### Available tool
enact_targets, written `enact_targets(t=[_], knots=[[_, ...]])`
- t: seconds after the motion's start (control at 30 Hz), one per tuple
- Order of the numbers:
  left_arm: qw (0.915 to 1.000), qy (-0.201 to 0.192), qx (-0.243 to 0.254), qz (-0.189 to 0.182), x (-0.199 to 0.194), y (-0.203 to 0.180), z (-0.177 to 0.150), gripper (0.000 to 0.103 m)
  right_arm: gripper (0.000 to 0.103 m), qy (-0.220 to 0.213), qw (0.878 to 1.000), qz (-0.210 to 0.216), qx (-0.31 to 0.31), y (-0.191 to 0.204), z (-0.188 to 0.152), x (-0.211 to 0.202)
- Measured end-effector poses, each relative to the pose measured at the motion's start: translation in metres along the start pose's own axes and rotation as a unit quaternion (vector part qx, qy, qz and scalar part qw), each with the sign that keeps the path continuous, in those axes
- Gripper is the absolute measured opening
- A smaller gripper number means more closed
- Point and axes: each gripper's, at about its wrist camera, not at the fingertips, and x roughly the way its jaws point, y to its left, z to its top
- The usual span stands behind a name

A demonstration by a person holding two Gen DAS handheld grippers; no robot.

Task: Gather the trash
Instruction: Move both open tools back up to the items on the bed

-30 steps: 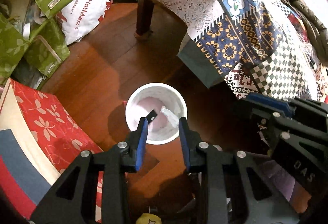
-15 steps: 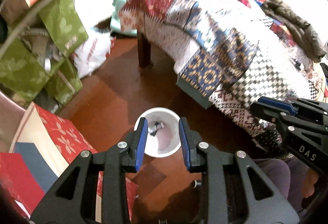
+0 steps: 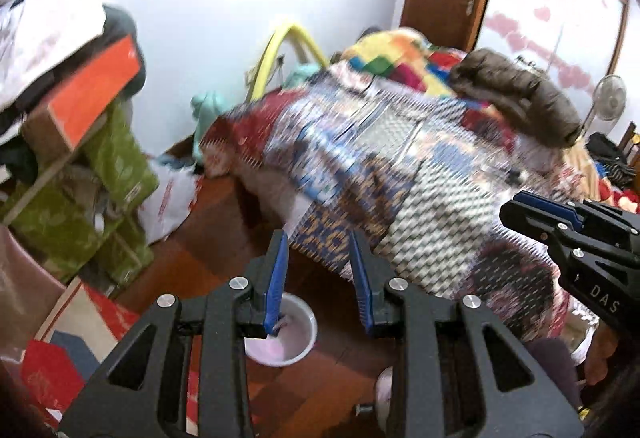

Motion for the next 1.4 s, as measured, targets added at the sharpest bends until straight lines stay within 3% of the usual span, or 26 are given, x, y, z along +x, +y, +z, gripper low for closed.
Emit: enact_targets(t=[0.07,0.1,0.17,0.2,0.27,0.6,0.8,1.07,1.4], knots=[[0.9997,-0.02,0.01,-0.005,-0.011,-0.018,0.009,0.038,0.038,-0.02,1.0,-0.012,0.004,-0.01,0.002,-0.015],[0.9995,-0.028,0.016,-0.007,-0.014,-0.026,0.013,0.046,0.054,-0.035,0.999,-0.02,0.008,-0.017,0.003,-0.025],[0.9984,-0.049,0.028,-0.008,-0.023,-0.047,0.02,0.063,0.068,-0.064,0.997,-0.034,0.017,-0.031,0.003,-0.04],[0.9979,-0.056,0.032,-0.009,-0.027,-0.055,0.022,0.071,0.072,-0.078,0.996,-0.044,0.022,-0.038,0.003,-0.048],[0.9963,-0.073,0.043,-0.014,-0.033,-0.075,0.029,0.076,0.075,-0.096,0.993,-0.063,0.024,-0.051,0.005,-0.06],[0.9894,-0.101,0.081,-0.066,-0.023,-0.16,0.057,0.079,0.076,-0.123,0.985,-0.107,0.065,-0.127,0.001,-0.096],[0.9867,-0.085,0.093,-0.103,0.011,-0.206,0.077,0.079,0.076,-0.12,0.979,-0.139,0.09,-0.177,-0.006,-0.102],[0.984,-0.04,0.12,-0.126,0.086,-0.263,0.101,0.079,0.076,-0.088,0.972,-0.17,0.136,-0.26,-0.025,-0.088],[0.9802,0.047,0.12,-0.15,0.211,-0.3,0.104,0.079,0.076,-0.013,0.966,-0.173,0.193,-0.35,-0.051,-0.021]])
